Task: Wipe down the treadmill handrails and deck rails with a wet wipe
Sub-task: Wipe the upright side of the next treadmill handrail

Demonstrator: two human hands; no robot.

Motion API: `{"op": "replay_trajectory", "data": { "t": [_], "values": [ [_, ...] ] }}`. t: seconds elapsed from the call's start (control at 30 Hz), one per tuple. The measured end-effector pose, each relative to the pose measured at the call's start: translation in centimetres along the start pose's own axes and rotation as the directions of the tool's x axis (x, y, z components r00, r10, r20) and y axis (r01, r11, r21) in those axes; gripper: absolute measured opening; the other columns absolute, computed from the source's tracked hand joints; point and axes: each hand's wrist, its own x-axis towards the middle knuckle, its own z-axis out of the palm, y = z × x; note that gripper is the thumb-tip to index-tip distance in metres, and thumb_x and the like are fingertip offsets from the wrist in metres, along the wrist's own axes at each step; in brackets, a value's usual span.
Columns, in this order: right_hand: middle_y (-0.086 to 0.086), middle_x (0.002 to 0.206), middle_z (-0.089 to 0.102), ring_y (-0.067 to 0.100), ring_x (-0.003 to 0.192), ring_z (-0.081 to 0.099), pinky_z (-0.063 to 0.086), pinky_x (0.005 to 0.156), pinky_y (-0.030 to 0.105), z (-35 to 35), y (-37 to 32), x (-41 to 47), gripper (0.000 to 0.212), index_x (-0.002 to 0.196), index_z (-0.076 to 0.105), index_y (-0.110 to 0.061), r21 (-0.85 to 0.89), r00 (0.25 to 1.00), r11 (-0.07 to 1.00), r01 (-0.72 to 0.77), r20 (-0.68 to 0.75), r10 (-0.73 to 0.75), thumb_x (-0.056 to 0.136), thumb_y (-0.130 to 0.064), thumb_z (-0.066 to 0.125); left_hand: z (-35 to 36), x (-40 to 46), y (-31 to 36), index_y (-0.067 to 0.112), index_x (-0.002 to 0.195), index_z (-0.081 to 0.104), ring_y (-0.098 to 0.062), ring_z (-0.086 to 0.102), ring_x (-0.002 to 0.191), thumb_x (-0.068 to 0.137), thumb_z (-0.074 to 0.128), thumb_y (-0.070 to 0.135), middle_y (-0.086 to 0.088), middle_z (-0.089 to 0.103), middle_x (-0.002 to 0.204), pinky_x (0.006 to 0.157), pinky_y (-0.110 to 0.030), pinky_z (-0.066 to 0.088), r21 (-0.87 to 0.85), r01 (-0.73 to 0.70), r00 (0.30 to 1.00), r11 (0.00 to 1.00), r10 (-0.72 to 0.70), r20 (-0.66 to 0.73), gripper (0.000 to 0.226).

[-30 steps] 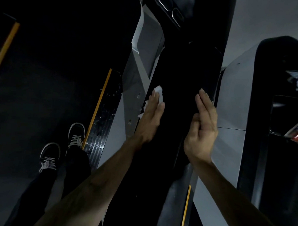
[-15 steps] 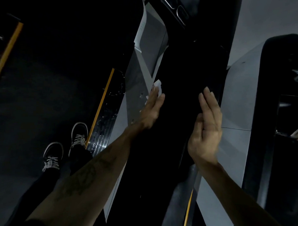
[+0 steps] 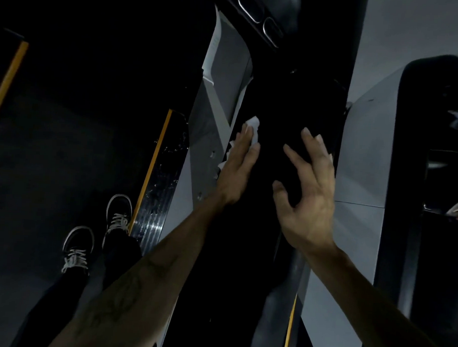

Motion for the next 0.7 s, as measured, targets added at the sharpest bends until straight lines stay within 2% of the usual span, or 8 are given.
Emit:
{"op": "replay_trajectory", "data": {
  "t": [0.1, 0.2, 0.3, 0.4, 0.5, 0.57, 0.63, 0.7],
  "values": [
    [0.004, 0.165, 0.031, 0.025, 0.157, 0.016, 0.016, 0.124, 0.061, 0.2, -0.3, 0.2, 0.055, 0.141, 0.059, -0.011, -0.007, 1.000, 1.000, -0.030, -0.006, 0.030, 0.086, -0.018, 0.063, -0.7, 1.4, -0.4, 0.018, 0.164, 0.017, -0.005, 0.004, 0.157, 0.114, 0.032, 0.030, 0.005, 0.010, 0.172, 0.130, -0.041, 0.008, -0.039, 0.077, 0.996, 0.996, -0.079, -0.032, 0.054],
    [0.002, 0.165, 0.033, 0.024, 0.157, 0.017, 0.017, 0.124, 0.060, 0.3, -0.4, 0.3, 0.050, 0.135, 0.064, -0.011, 0.006, 0.999, 0.999, -0.047, -0.019, 0.048, 0.086, -0.014, 0.062, -1.3, 0.6, -1.7, 0.007, 0.162, 0.015, -0.014, 0.000, 0.157, 0.114, 0.034, 0.023, -0.008, 0.004, 0.172, 0.129, -0.029, 0.000, 0.109, 0.099, 0.995, 0.989, -0.101, 0.012, 0.054],
    [0.003, 0.164, 0.035, 0.023, 0.157, 0.018, 0.018, 0.123, 0.061, 0.3, -0.4, 0.1, 0.046, 0.132, 0.066, -0.011, 0.032, 0.998, 0.998, -0.051, -0.028, 0.052, 0.087, -0.013, 0.057, -1.2, -1.4, -2.1, 0.023, 0.164, 0.014, -0.007, 0.004, 0.157, 0.111, 0.035, 0.033, 0.007, 0.004, 0.172, 0.129, -0.032, 0.007, -0.008, 0.210, 0.978, 0.978, -0.210, -0.015, 0.058],
    [0.003, 0.164, 0.035, 0.023, 0.157, 0.018, 0.019, 0.123, 0.063, 0.3, -0.3, 0.1, 0.045, 0.132, 0.065, -0.011, 0.048, 0.998, 0.998, -0.044, -0.038, 0.046, 0.088, -0.014, 0.055, -0.4, -3.5, -1.8, 0.030, 0.164, 0.018, 0.000, 0.006, 0.156, 0.105, 0.038, 0.044, 0.014, 0.008, 0.171, 0.130, -0.033, 0.010, -0.037, 0.149, 0.988, 0.988, -0.151, -0.034, 0.064],
    [0.001, 0.164, 0.035, 0.022, 0.157, 0.017, 0.018, 0.123, 0.063, 0.3, -0.2, 0.0, 0.046, 0.133, 0.064, -0.012, 0.054, 0.998, 0.997, -0.047, -0.041, 0.049, 0.088, -0.013, 0.055, -0.2, -3.0, -1.6, 0.030, 0.164, 0.016, 0.002, 0.001, 0.156, 0.101, 0.035, 0.052, 0.016, 0.006, 0.171, 0.129, -0.033, 0.006, 0.056, 0.073, 0.997, 0.996, -0.072, -0.015, 0.069],
    [0.001, 0.164, 0.035, 0.022, 0.157, 0.017, 0.017, 0.123, 0.062, 0.3, -0.2, -0.1, 0.047, 0.134, 0.064, -0.012, 0.053, 0.998, 0.998, -0.046, -0.048, 0.048, 0.088, -0.013, 0.055, -0.3, -1.0, -0.9, 0.029, 0.164, 0.017, 0.001, 0.004, 0.156, 0.106, 0.034, 0.047, 0.014, 0.010, 0.171, 0.128, -0.028, 0.007, 0.021, 0.056, 0.998, 0.998, -0.055, -0.015, 0.063],
    [0.002, 0.164, 0.035, 0.022, 0.157, 0.018, 0.016, 0.124, 0.062, 0.4, -0.1, 0.0, 0.048, 0.134, 0.064, -0.011, 0.056, 0.998, 0.997, -0.043, -0.050, 0.046, 0.087, -0.013, 0.054, -0.4, 1.2, -0.5, 0.024, 0.164, 0.020, -0.002, 0.009, 0.156, 0.110, 0.031, 0.043, 0.010, 0.014, 0.171, 0.127, -0.022, 0.010, -0.022, 0.093, 0.995, 0.995, -0.093, -0.021, 0.058],
    [0.002, 0.164, 0.036, 0.022, 0.157, 0.018, 0.015, 0.124, 0.062, 0.4, -0.1, 0.1, 0.049, 0.135, 0.063, -0.010, 0.080, 0.998, 0.996, -0.048, -0.044, 0.052, 0.087, -0.014, 0.053, -1.6, 3.1, -0.8, 0.019, 0.163, 0.022, -0.013, 0.011, 0.158, 0.106, 0.026, 0.060, 0.005, 0.015, 0.170, 0.128, -0.027, 0.012, 0.009, 0.194, 0.980, 0.981, -0.193, -0.052, 0.070]
  ]
}}
